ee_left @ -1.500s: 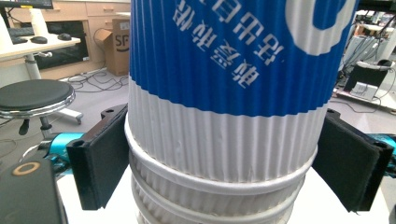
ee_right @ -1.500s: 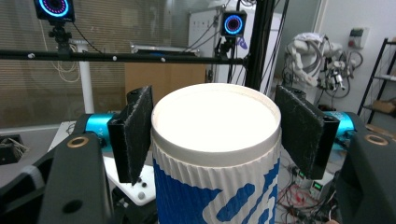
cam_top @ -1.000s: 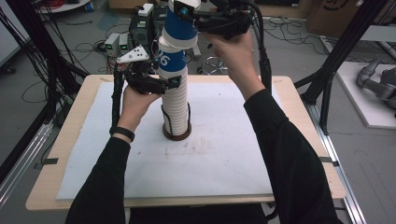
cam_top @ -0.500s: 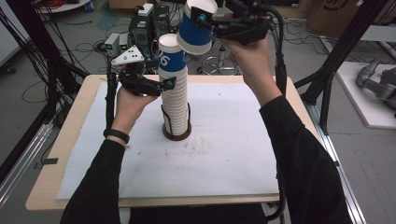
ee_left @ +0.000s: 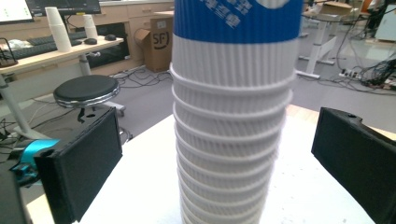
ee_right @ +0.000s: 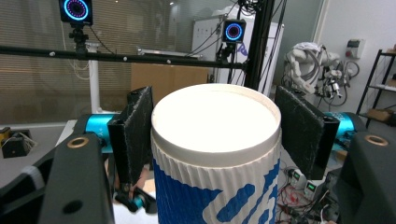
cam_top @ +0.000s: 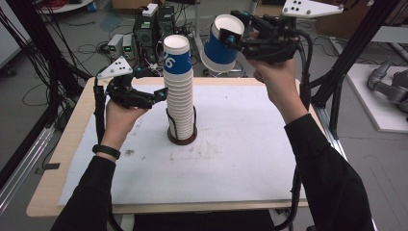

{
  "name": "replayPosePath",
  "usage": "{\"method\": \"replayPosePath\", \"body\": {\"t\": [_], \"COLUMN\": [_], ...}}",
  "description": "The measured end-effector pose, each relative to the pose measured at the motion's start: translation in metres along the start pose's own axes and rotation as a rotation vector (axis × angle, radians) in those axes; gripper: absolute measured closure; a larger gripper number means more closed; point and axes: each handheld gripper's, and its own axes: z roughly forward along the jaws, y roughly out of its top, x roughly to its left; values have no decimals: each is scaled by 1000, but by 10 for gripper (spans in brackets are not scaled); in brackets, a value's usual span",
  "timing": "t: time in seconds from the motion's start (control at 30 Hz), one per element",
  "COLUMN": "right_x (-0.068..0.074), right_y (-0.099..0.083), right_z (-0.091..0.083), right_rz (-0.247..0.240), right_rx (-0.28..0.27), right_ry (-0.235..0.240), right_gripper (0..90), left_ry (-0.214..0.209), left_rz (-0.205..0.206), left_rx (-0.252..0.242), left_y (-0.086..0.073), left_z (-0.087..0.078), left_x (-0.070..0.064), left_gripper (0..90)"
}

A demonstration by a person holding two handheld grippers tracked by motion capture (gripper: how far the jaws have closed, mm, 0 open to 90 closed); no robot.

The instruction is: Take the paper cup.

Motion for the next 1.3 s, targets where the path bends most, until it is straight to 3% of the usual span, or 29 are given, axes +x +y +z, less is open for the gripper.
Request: {"method": "replayPosePath", "body": {"t": [0.27,0.37,0.77,1.3], "right_x": [3,5,13,22], "right_y": [-28,-38,-76,-116], "right_z": [-16,-22,-40,-56], "right_rz": [22,30,53,83], "right_rx": [43,55,88,113], "right_ry": [22,26,28,37], "right_gripper": [316,316,316,316], "left_ry": [-22,-42,-122,-157], "left_rz": [11,26,27,-15], "left_rx": [23,1,7,-1], "left_y": [-6,-9,-30,-61], "left_z": [-9,-11,-2,1], "left_x": [-13,-23,-53,-65], "left_gripper": [17,17,17,17]}}
